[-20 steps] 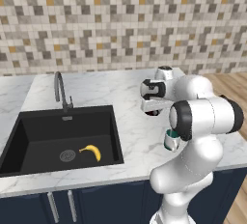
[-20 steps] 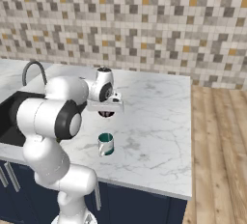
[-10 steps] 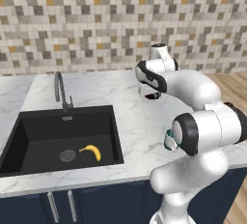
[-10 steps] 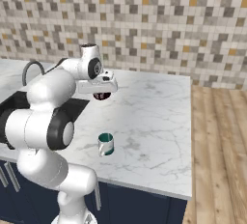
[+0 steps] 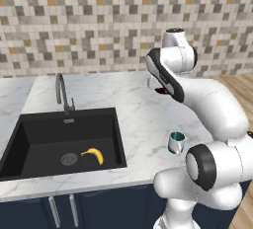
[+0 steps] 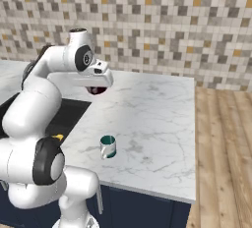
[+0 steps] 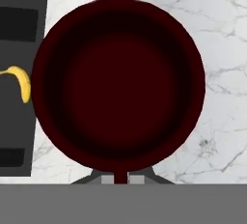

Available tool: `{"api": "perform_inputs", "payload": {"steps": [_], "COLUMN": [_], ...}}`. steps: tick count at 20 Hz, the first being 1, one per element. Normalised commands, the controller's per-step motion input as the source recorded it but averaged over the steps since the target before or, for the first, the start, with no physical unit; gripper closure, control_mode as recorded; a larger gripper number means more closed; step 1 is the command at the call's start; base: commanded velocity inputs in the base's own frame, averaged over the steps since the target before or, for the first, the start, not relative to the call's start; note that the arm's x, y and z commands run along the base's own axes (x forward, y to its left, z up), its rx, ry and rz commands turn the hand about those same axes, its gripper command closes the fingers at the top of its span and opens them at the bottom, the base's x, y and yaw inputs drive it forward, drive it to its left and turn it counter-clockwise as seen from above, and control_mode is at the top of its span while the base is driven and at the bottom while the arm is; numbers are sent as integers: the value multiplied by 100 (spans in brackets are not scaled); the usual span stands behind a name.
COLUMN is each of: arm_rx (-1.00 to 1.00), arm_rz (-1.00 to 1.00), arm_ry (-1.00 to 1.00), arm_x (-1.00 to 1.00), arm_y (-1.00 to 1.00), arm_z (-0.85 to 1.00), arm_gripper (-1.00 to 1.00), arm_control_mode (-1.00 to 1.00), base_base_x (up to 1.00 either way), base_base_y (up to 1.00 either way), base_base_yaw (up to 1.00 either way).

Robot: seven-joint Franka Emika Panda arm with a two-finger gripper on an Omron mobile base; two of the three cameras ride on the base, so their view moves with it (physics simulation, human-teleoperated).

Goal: Clear the mugs and bowl far away from the sink.

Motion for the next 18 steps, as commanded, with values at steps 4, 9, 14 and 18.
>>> {"api": "perform_inputs", "payload": {"steps": [4, 9, 14, 18], "arm_rx": [-2, -3, 5, 5], "arm_rz": [-9, -3, 0, 0], "arm_ry": [-16, -8, 0, -2], "arm_x": [-53, -43, -48, -71], "arm_y": [0, 0, 0, 0], "arm_z": [40, 20, 1, 27], "arm_gripper": [100, 100, 100, 100], "arm_control_mode": [-100, -100, -100, -100], "base_base_x": [0, 0, 0, 0], "base_base_y": [0, 0, 0, 0], "base_base_yaw": [0, 0, 0, 0]}}
